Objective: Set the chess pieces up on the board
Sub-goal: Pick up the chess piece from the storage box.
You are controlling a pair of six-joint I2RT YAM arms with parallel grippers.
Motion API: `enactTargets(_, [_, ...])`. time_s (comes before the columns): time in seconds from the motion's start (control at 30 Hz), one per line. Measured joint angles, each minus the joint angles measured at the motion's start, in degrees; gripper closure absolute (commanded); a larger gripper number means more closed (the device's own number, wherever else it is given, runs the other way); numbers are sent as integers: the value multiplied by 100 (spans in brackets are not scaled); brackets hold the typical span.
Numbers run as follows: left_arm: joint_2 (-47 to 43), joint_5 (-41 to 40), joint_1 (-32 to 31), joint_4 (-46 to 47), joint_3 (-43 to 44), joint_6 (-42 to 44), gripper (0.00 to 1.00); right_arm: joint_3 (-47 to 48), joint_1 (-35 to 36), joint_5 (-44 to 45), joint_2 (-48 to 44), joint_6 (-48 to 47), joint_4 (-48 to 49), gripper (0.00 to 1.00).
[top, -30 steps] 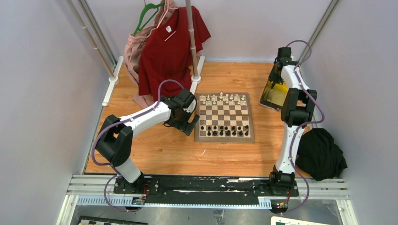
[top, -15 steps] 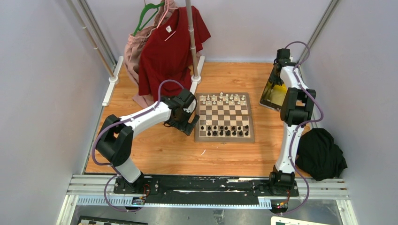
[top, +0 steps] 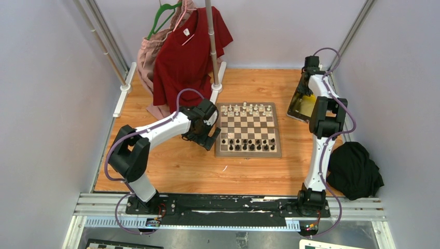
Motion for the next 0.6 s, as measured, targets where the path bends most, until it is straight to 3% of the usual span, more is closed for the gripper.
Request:
enactTargets(0.27, [63,-7,0,-31,52,0,0,0,0,96,114,-70,22,76])
enactTargets(0.53, [85,-22,0,-55,72,-4,0,0,-2,94,122,-131,83,99])
enactTargets(0.6, [85,-20,0,-68,74,-11,0,-4,-2,92,122,-153,90,100])
